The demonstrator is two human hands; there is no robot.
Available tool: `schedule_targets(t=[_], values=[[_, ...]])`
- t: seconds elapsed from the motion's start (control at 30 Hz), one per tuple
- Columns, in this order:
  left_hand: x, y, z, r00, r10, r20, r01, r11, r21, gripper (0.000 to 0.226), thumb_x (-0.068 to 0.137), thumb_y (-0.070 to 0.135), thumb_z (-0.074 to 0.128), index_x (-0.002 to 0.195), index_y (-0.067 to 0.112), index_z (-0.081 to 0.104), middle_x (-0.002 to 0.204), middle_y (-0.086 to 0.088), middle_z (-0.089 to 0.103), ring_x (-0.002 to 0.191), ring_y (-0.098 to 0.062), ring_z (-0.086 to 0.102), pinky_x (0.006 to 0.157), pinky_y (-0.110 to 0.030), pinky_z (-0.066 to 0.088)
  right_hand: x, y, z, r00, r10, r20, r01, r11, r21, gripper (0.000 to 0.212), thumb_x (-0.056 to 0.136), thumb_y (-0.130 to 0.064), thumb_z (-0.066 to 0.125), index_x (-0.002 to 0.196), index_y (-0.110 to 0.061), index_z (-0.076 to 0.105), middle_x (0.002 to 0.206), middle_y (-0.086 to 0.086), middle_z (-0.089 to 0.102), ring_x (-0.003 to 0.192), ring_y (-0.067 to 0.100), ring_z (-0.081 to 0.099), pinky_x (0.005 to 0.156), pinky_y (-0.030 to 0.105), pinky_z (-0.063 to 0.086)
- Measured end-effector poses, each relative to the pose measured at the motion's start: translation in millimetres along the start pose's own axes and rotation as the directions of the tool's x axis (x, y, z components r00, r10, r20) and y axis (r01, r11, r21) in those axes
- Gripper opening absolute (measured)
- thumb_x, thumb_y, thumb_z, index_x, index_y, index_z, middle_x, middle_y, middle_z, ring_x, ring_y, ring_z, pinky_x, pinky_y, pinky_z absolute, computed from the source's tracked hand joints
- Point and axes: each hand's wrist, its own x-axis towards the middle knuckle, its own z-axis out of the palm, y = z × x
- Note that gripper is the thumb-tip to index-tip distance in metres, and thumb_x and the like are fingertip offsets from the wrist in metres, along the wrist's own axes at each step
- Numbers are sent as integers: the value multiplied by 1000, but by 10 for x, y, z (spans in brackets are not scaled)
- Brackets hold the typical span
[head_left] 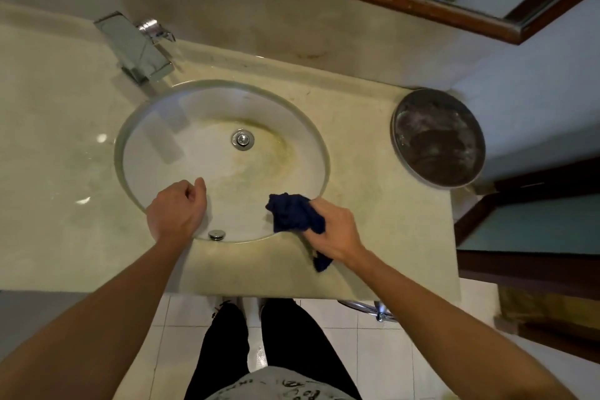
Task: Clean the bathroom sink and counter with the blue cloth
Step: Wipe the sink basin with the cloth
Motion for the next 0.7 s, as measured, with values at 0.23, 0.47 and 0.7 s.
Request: schedule_targets(t=[0.23,0.47,0.7], values=[[-29,-46,30,1000,17,-19,-18,1000,-25,50,97,45,42,62,12,53,57,-5,52,59,-33,52,60,-36,43,-251,455,-959,872,400,-283,-360,914,185,16,79,-34,63,91,-23,62,76,7,70,75,23,67,66,43,54],[-9,-80,74,999,32,-25,-33,999,-3,51,97,46,38,62,11,51,57,-7,51,60,-36,51,61,-35,39,-794,1417,-1596,760,496,-420,-599,785,-158,23,80,-39,58,88,-18,54,82,8,62,83,38,64,69,39,47],[8,-105,95,998,47,-39,-47,999,6,52,97,45,38,62,8,50,57,-10,50,58,-36,49,61,-35,37,-759,1525,-1211,683,579,-446,-698,696,-165,37,86,-38,62,111,-11,60,100,21,69,95,47,64,82,46,51]])
